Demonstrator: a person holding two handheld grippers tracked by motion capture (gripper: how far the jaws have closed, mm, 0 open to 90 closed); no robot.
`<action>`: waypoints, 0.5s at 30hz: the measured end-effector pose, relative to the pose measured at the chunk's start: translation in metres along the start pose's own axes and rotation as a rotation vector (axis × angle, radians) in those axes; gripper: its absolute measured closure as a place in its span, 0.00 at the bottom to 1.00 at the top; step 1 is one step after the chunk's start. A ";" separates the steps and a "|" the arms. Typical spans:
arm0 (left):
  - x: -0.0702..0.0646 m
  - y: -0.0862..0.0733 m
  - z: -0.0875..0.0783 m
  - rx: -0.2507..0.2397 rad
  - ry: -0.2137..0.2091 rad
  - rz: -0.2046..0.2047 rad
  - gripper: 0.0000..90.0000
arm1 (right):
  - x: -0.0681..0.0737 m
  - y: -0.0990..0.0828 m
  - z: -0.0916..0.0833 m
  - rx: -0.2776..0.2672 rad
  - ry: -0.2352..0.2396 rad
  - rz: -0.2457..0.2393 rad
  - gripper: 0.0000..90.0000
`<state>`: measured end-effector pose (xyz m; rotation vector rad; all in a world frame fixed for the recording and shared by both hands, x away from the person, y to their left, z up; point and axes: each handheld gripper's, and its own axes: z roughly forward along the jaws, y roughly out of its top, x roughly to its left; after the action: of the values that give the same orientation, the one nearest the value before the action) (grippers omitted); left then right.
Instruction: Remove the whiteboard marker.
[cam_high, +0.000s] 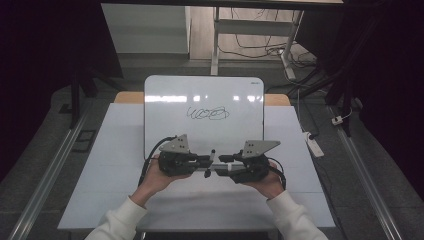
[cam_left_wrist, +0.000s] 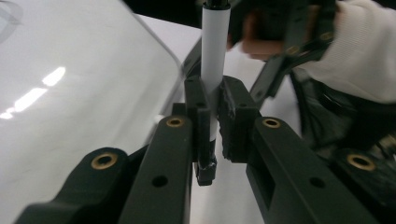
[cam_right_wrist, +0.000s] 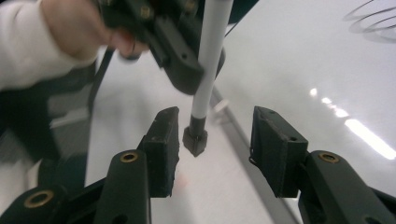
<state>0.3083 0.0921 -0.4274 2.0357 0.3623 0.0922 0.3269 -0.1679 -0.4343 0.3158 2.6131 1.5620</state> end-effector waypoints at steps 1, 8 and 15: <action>-0.001 0.000 0.001 0.009 -0.016 0.011 0.91 | 0.000 -0.001 0.002 0.008 0.025 -0.010 0.58; -0.005 0.002 0.008 0.028 -0.112 0.061 0.91 | 0.007 -0.005 0.018 0.088 0.137 -0.058 0.67; -0.002 0.001 0.006 -0.003 -0.171 0.047 0.91 | 0.010 -0.007 0.025 0.125 0.199 -0.084 0.79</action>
<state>0.3080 0.0862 -0.4291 2.0320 0.2071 -0.0526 0.3204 -0.1475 -0.4516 0.0593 2.8387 1.4778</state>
